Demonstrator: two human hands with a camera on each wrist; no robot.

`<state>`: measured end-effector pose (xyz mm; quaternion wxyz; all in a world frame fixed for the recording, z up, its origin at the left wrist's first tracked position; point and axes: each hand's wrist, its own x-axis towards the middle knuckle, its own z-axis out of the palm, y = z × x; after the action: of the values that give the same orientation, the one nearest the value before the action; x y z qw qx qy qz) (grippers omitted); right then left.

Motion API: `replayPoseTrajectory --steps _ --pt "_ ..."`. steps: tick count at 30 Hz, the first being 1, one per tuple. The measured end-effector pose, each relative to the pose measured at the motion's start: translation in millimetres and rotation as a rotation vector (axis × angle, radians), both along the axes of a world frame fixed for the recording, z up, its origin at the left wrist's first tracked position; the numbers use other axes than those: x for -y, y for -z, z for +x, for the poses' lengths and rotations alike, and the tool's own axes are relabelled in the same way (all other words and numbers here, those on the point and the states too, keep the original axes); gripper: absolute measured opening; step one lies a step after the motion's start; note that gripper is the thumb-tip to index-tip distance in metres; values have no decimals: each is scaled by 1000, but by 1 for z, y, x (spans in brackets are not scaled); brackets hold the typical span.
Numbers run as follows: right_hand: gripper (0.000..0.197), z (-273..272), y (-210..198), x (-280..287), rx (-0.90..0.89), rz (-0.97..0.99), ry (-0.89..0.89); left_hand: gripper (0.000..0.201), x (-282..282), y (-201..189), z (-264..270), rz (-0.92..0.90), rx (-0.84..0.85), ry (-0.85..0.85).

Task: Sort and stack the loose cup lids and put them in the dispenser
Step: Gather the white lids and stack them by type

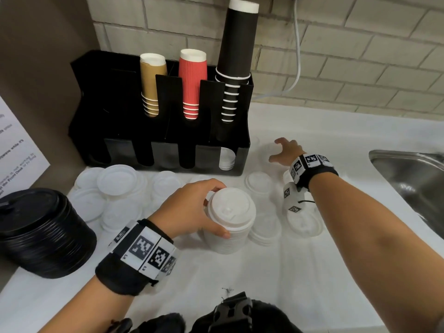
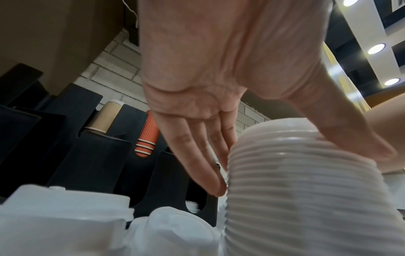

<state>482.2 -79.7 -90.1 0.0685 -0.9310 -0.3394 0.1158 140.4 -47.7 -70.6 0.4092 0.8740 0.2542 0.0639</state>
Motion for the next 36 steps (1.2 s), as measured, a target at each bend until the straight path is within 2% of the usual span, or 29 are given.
replayPoseTrajectory --steps 2,4,11,14,17,18,21,22,26,28,33,36 --pt "82 4 7 -8 -26 -16 29 81 0 0 0 0 -1 2" --pt "86 7 13 -14 -76 -41 34 82 0 0 0 2 -7 6" --pt "67 13 14 -21 -36 -101 -8 82 -1 2 0 0 -19 -5" --pt "77 22 -4 -21 -71 -68 -79 83 -1 2 1 -1 -21 -5" --pt "94 23 -27 -22 -248 -154 -175 83 0 2 0 -8 -16 -6" --pt "94 24 -31 -25 -266 -160 -174 82 0 1 0 -9 -13 -7" --pt "57 32 -28 -36 -174 -65 -135 82 1 1 0 -7 -13 -7" --pt "51 33 -22 -38 -126 -77 -140 83 0 1 0 -6 -15 -6" --pt "71 28 1 -36 -64 -259 -183 83 0 1 0 2 -23 -2" --pt "74 29 9 -34 -48 -292 -201 82 0 1 0 7 -26 3" --pt "64 26 18 -30 2 -209 -158 82 -1 2 0 20 -36 7" --pt "61 19 7 -25 3 -72 -57 82 -1 2 0 12 -34 1"
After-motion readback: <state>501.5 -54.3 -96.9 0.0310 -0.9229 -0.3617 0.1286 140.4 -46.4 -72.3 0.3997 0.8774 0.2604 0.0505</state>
